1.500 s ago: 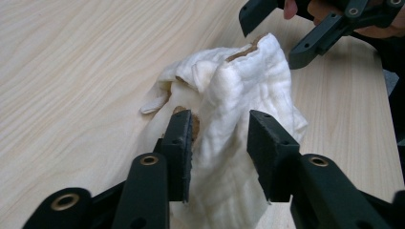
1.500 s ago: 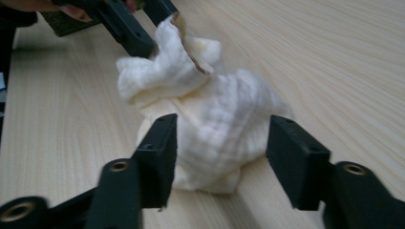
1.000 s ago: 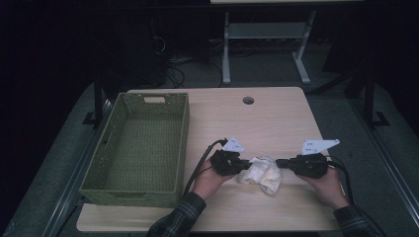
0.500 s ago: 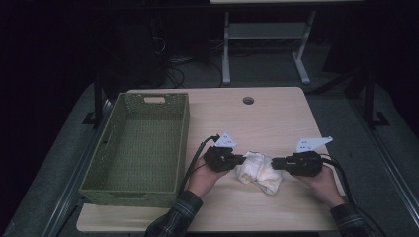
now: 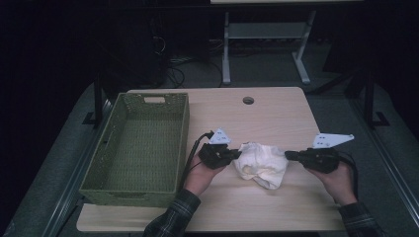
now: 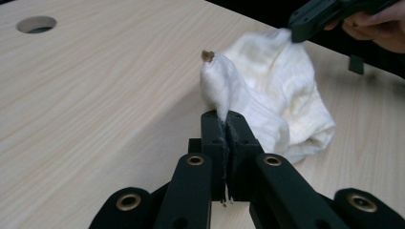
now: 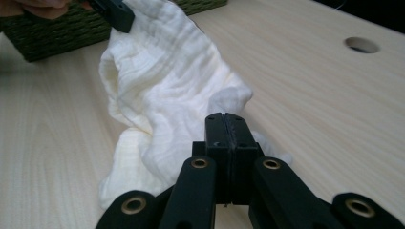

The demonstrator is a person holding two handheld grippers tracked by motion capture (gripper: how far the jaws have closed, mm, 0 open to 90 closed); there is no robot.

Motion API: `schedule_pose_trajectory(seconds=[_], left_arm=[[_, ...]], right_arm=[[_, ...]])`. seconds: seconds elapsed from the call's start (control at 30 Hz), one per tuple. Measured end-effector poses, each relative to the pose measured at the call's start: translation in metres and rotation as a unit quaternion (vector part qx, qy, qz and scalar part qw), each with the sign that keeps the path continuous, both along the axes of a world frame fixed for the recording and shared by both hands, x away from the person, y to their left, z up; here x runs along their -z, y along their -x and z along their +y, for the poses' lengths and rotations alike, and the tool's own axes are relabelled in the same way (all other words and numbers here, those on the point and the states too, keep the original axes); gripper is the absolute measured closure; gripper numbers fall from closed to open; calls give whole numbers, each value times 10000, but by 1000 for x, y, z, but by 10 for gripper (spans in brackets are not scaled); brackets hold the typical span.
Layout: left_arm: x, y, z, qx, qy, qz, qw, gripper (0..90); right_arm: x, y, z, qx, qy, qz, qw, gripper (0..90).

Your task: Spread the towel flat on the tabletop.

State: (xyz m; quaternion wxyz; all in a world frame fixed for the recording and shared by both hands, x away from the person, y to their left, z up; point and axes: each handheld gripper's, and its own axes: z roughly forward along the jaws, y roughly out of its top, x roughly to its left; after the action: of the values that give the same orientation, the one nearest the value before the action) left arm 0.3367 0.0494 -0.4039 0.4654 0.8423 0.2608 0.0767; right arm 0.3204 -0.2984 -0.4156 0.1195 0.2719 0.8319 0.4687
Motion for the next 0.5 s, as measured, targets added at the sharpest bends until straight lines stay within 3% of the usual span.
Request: schedule_pose_trajectory(seconds=[0.13, 0.27, 0.5], left_arm=[[-3, -3, 0, -170, 0, -51, 9998, 873], [-5, -10, -3, -286, -17, -73, 9996, 873], [7, -33, -16, -501, -342, -94, 9981, 873]], right_arm=[[-8, 2, -14, 248, -85, -62, 9996, 896], [-9, -4, -20, 313, -127, -73, 9994, 895], [4, -25, -19, 470, -39, 121, 9988, 895]])
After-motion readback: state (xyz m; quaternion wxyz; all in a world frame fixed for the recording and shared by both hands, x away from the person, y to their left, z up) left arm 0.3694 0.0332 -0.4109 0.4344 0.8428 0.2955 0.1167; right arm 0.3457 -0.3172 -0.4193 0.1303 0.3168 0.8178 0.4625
